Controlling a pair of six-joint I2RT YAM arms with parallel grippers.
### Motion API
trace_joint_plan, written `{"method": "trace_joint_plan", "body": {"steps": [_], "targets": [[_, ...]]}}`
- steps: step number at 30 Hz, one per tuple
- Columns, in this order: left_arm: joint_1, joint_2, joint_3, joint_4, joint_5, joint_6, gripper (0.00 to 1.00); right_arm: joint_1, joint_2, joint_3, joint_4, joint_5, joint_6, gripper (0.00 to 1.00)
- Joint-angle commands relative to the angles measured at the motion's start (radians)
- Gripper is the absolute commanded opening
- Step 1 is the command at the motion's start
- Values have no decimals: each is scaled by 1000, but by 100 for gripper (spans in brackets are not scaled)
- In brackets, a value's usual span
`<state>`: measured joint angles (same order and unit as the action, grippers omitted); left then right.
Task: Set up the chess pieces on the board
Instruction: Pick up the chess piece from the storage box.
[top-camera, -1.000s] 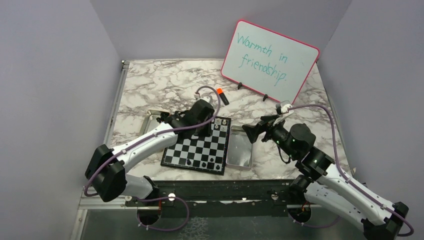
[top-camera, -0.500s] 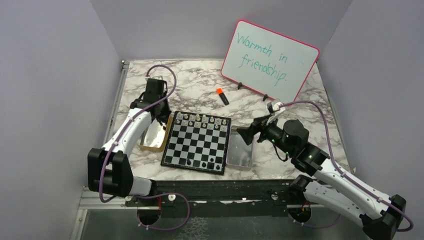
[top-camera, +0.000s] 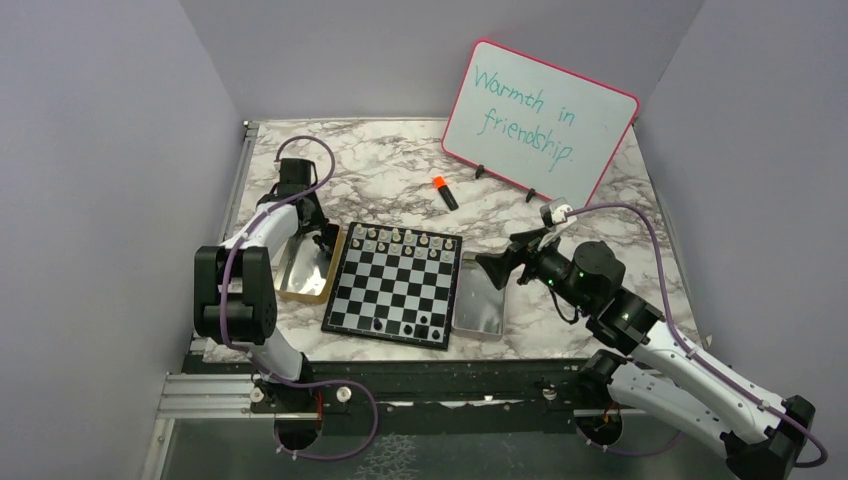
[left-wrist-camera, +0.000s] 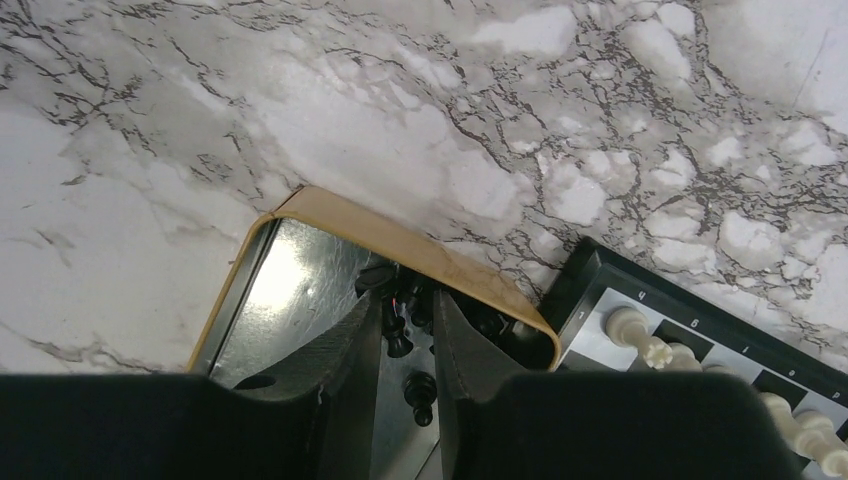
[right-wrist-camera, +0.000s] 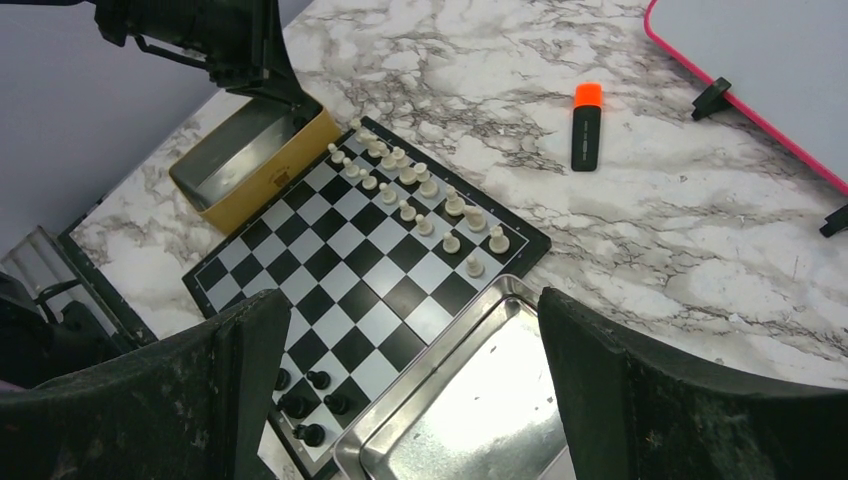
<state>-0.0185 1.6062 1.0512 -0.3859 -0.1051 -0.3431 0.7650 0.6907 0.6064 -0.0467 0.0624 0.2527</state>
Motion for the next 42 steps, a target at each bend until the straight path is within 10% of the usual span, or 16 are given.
{"method": "trace_joint_plan", "body": {"steps": [1, 42], "targets": [[9, 44, 4, 67, 24, -29, 26, 3, -13, -1, 15, 2, -20, 100], [9, 75, -42, 19, -61, -45, 25, 2, -27, -12, 5, 63, -36, 100]]}}
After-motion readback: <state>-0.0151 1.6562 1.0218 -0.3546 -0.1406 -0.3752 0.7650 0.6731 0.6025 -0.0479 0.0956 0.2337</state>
